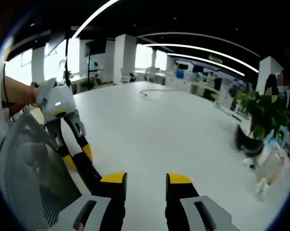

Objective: Press the specified remote control buttons in sequence, fully releasing each button before pressing the next.

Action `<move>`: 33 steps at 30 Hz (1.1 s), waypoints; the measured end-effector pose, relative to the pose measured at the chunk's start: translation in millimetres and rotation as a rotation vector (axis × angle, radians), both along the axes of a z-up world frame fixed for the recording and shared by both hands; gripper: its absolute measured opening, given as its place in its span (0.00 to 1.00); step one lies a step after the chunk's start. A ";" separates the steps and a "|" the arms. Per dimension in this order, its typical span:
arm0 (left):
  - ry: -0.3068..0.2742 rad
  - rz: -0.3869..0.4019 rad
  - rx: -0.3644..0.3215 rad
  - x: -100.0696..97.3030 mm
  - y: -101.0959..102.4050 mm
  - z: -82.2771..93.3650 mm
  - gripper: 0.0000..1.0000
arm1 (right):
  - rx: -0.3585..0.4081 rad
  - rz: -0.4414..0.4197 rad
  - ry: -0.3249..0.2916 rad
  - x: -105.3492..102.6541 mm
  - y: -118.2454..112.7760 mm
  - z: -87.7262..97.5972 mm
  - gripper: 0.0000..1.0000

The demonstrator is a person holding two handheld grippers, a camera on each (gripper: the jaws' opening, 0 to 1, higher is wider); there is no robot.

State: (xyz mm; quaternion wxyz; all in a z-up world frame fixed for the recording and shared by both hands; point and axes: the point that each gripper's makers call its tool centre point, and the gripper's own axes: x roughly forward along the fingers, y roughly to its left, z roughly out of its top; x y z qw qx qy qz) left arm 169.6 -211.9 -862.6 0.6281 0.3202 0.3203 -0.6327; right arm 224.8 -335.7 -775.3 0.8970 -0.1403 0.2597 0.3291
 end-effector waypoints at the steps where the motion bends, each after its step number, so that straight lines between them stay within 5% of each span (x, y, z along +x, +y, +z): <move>1: -0.002 0.002 0.005 -0.3 0.1 -0.2 0.24 | -0.001 0.004 0.001 -0.5 0.4 -0.3 0.27; 17: -0.008 0.046 0.055 -4.5 1.3 -1.2 0.24 | -0.010 0.052 0.027 -6.4 6.7 -4.8 0.17; 33: -0.002 0.094 0.012 -14.9 3.8 -1.0 0.24 | -0.022 0.123 0.063 -15.6 17.9 -11.8 0.14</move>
